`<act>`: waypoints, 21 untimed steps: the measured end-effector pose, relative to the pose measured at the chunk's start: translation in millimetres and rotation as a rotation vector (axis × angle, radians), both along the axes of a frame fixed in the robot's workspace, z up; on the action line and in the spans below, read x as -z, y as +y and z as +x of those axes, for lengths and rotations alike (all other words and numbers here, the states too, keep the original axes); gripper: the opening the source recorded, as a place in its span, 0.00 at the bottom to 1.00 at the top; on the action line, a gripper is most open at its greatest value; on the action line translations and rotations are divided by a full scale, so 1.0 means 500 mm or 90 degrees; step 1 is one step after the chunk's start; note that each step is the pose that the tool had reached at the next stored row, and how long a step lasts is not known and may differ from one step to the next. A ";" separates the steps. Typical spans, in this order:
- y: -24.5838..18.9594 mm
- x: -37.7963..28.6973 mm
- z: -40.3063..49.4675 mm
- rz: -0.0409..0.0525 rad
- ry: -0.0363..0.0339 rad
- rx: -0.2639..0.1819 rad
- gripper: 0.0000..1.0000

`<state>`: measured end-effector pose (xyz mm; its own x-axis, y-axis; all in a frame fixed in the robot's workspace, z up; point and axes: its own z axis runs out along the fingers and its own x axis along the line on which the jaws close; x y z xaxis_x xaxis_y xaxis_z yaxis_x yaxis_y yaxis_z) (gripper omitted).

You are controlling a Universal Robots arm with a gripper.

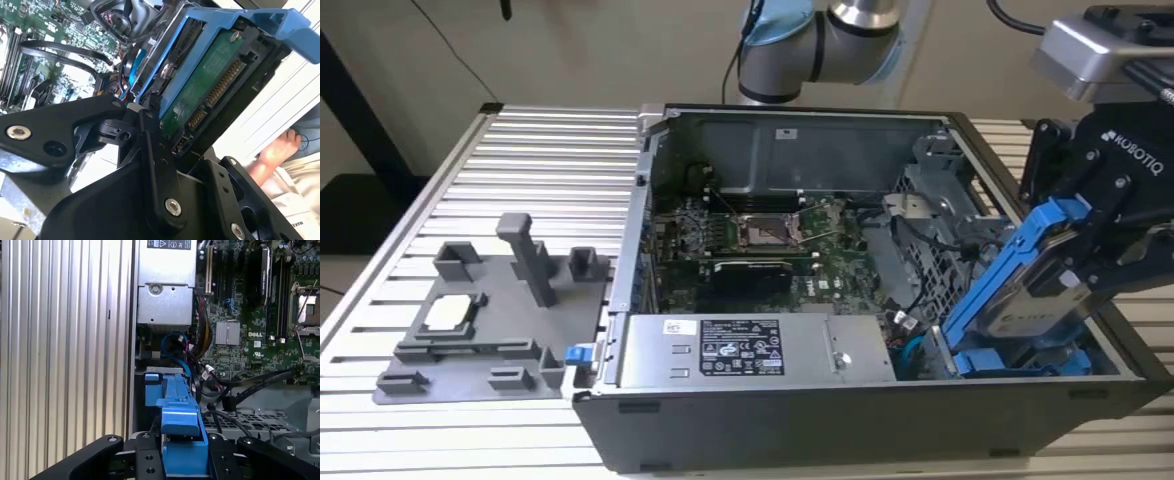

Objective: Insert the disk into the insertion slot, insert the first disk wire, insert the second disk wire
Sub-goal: 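Insert the disk into the insertion slot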

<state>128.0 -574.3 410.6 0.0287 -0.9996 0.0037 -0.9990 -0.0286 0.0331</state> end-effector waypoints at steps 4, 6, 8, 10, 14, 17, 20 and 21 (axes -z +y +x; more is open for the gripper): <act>0.0010 0.015 0.001 0.0002 0.0000 0.000 0.33; 0.0013 0.022 0.002 0.0002 0.0000 0.000 0.33; 0.0015 0.030 0.002 0.0001 0.0000 0.000 0.33; 0.0015 0.037 0.003 0.0002 0.0000 0.000 0.33; 0.0015 0.051 0.004 0.0002 0.0000 0.000 0.33; 0.0015 0.062 0.004 0.0002 0.0000 0.000 0.33; 0.0015 0.073 0.004 0.0002 0.0000 0.000 0.33; 0.0015 0.077 0.004 0.0002 0.0000 0.000 0.33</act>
